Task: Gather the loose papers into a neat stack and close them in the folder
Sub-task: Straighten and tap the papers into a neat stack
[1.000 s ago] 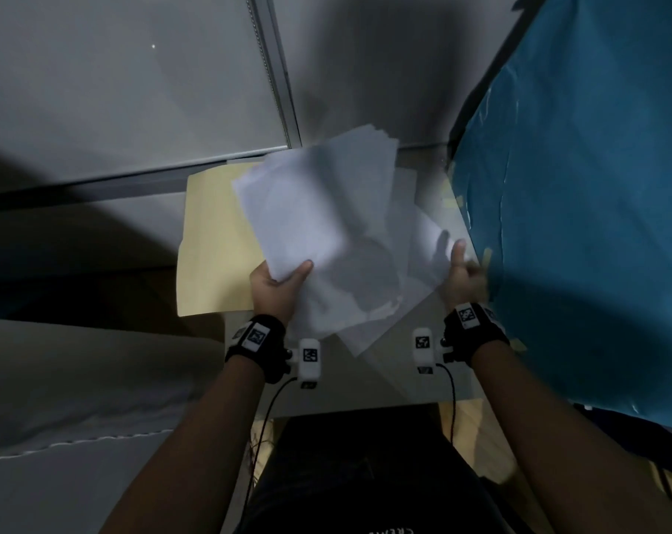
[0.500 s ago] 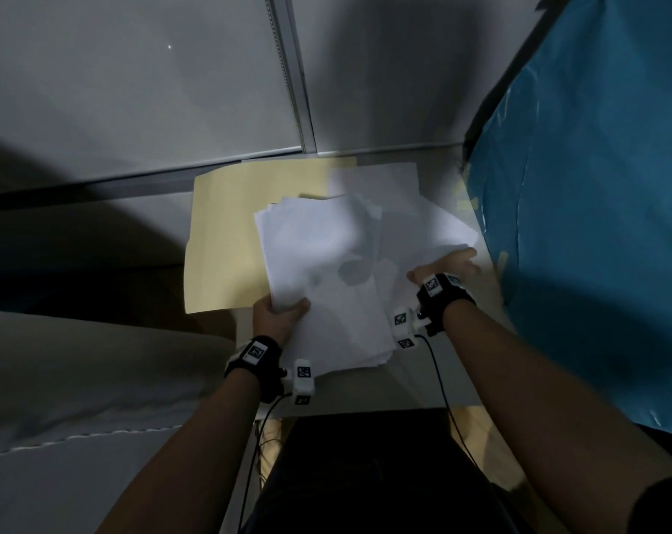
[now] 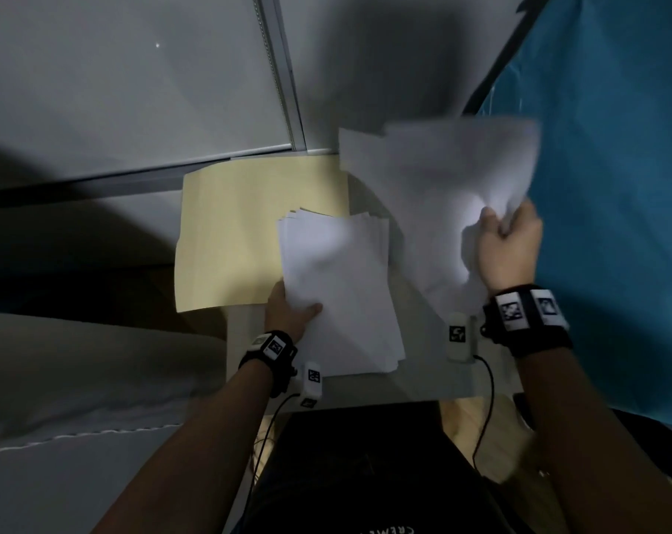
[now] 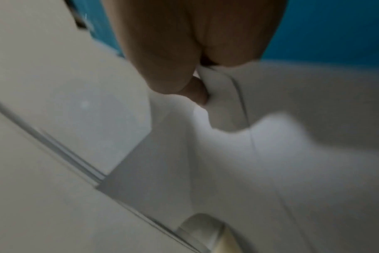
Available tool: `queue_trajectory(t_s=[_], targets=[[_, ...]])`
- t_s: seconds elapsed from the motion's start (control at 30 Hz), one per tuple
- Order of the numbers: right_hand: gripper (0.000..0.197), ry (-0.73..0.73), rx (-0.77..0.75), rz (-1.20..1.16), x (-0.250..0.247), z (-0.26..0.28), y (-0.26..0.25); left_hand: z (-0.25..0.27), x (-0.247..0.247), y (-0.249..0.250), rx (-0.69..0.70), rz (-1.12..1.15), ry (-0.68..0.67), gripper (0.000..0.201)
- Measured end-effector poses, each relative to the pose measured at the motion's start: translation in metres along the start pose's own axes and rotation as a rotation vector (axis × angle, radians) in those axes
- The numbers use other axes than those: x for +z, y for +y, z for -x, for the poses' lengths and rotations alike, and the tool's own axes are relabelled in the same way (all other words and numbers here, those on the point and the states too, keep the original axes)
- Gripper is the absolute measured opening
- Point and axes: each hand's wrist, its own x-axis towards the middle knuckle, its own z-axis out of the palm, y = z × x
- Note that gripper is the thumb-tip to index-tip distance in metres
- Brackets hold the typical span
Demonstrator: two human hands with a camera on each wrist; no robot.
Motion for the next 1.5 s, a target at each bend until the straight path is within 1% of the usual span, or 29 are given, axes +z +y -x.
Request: queue_trajectory(t_s=[0.03, 0.07, 0.13, 0.17, 0.23, 0.27, 0.3, 0.37, 0.4, 0.47, 0.5, 0.53, 0.6, 0.63, 0.7, 0.8, 0.87, 0.93, 0.97, 1.0, 1.03, 1.1, 1.2, 1.27, 1.33, 1.37, 1.4, 1.47, 1.5], targets=[[0.01, 0.015, 0.018, -0.093, -0.004, -0.005, -0.004, 0.001, 0.003, 0.0, 0.002, 0.018, -0.007, 0.052], [0.017, 0.011, 0.061, -0.189, -0.006, -0.01, -0.007, 0.002, 0.005, 0.0, -0.007, 0.034, -0.014, 0.043], [0.025, -0.053, 0.202, -0.315, -0.002, -0.018, -0.003, 0.004, 0.008, 0.0, -0.026, 0.062, -0.027, 0.035], [0.022, -0.111, 0.269, -0.32, 0.001, -0.016, -0.002, 0.005, 0.011, -0.001, -0.03, 0.073, -0.034, 0.035], [0.017, -0.226, 0.408, -0.225, 0.021, -0.007, 0.012, 0.006, 0.013, -0.001, -0.053, 0.095, -0.05, 0.036], [0.022, -0.286, 0.463, -0.179, 0.032, 0.002, 0.02, 0.006, 0.013, -0.001, -0.071, 0.115, -0.055, 0.035], [0.034, -0.355, 0.497, -0.151, 0.043, 0.011, 0.03, 0.007, 0.013, 0.0, -0.094, 0.135, -0.056, 0.032], [0.059, -0.492, 0.494, -0.112, 0.062, 0.025, 0.053, 0.002, 0.012, -0.002, -0.153, 0.181, -0.056, 0.027], [0.063, -0.538, 0.479, -0.079, 0.069, 0.031, 0.06, -0.002, 0.011, -0.007, -0.198, 0.248, -0.07, 0.033], [0.063, -0.592, 0.459, -0.034, 0.08, 0.038, 0.071, -0.011, 0.009, -0.014, -0.31, 0.406, -0.151, 0.063], [0.061, -0.606, 0.45, -0.031, 0.082, 0.042, 0.069, -0.008, 0.007, -0.008, -0.34, 0.442, -0.186, 0.074], [0.058, -0.619, 0.421, -0.012, 0.085, 0.042, 0.07, -0.002, 0.006, 0.001, -0.319, 0.437, -0.189, 0.074], [0.054, -0.667, 0.333, 0.046, 0.09, 0.044, 0.069, 0.004, 0.005, 0.01, -0.212, 0.344, -0.137, 0.056], [0.055, -0.701, 0.28, 0.065, 0.092, 0.044, 0.069, 0.005, 0.007, 0.008, -0.182, 0.307, -0.121, 0.054], [0.058, -0.757, 0.208, 0.109, 0.098, 0.045, 0.072, 0.003, 0.009, 0.002, -0.174, 0.274, -0.103, 0.062], [0.055, -0.793, 0.176, 0.251, 0.108, 0.041, 0.087, -0.001, 0.006, 0.002, -0.207, 0.258, -0.105, 0.06], [0.045, -0.787, 0.224, 0.306, 0.108, 0.035, 0.086, -0.002, 0.004, 0.005, -0.209, 0.258, -0.115, 0.057], [0.034, -0.828, 0.259, 0.326, 0.109, 0.033, 0.085, -0.003, 0.003, 0.003, -0.219, 0.255, -0.118, 0.058], [0.034, -0.865, 0.264, 0.342, 0.11, 0.034, 0.084, -0.002, 0.003, 0.005, -0.224, 0.245, -0.113, 0.06], [0.043, -0.902, 0.271, 0.343, 0.112, 0.035, 0.089, -0.001, 0.005, 0.007, -0.226, 0.232, -0.109, 0.062], [0.06, -0.91, 0.276, 0.331, 0.117, 0.036, 0.1, 0.0, 0.006, 0.008, -0.221, 0.215, -0.104, 0.065], [0.088, -0.869, 0.328, 0.284, 0.116, 0.04, 0.102, 0.005, 0.008, 0.012, -0.195, 0.203, -0.107, 0.072], [0.104, -0.705, 0.364, 0.232, 0.104, 0.039, 0.093, 0.006, 0.005, 0.012, -0.162, 0.229, -0.098, 0.084], [0.111, -0.637, 0.365, 0.137, 0.096, 0.034, 0.092, 0.008, -0.001, 0.013, -0.132, 0.246, -0.113, 0.075], [0.107, -0.623, 0.4, -0.027, 0.09, 0.03, 0.088, 0.01, -0.007, 0.013, -0.129, 0.279, -0.143, 0.056], [0.098, -0.649, 0.424, -0.1, 0.087, 0.03, 0.085, 0.01, -0.01, 0.014, -0.128, 0.306, -0.151, 0.05], [0.086, -0.69, 0.446, -0.166, 0.084, 0.031, 0.08, 0.011, -0.011, 0.015, -0.12, 0.33, -0.167, 0.048], [0.062, -0.795, 0.473, -0.255, 0.083, 0.037, 0.073, 0.015, -0.011, 0.022, -0.117, 0.351, -0.206, 0.054], [0.058, -0.834, 0.47, -0.276, 0.085, 0.04, 0.07, 0.016, -0.01, 0.027, -0.1, 0.348, -0.214, 0.056]])
